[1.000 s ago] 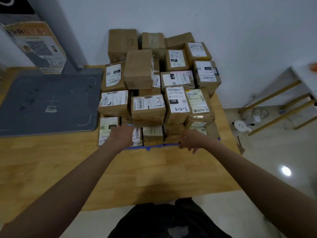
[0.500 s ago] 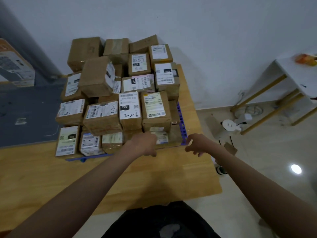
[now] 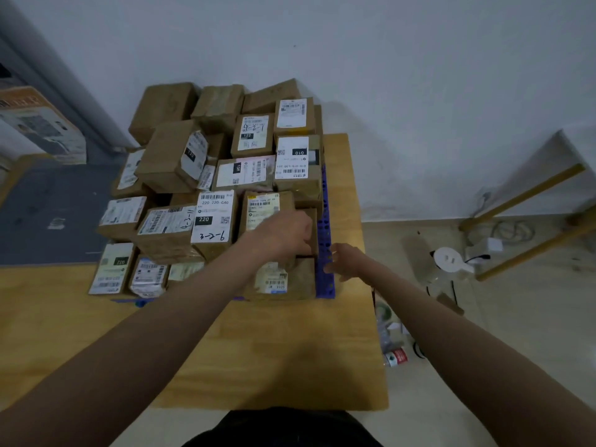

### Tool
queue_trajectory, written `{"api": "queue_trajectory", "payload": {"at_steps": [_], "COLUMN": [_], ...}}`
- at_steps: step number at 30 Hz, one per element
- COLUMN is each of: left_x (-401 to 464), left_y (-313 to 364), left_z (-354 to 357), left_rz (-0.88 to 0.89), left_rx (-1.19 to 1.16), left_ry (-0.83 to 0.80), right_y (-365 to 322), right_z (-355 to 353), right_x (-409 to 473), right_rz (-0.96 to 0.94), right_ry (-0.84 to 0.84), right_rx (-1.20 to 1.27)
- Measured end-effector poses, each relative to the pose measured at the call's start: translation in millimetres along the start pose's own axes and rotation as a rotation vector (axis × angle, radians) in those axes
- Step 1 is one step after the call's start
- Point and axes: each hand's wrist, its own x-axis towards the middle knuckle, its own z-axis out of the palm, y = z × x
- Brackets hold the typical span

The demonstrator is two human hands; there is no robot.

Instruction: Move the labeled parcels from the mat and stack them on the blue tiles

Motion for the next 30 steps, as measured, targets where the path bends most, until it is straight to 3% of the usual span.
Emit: {"api": "queue_trajectory", "payload": {"at_steps": [5,9,13,18,24,30], "left_x": [33,62,95,127,147,147], "left_y": [-19,-34,-42,-52,-63,-70], "left_z": [-48,-69,-79,-85,-80,-72], "left_rz": [-0.039,-0.045,-0.05,-0.09,-0.087,-0.081], "left_rx": [-0.015,-0.013,0.056,0.125,0.13,0.079], "left_ry": [0.216,0.316,0.283,0.179,0.093,0.116], "right_y": [-17,-25,-25,-36,-62,-67], "right_z": [-2,3,-13,-69,-91,-79], "right_x": [26,41,56,87,109,121], "right_rz": [-0.021,-0.087,-0.057,0.016,-0.103,-0.065], "right_ry": [-0.073,-0.115,-0.115,0.179,0.082,0.076], "right_rx": [0.09,0.017,0.009,0.129,0.099,0.131]}}
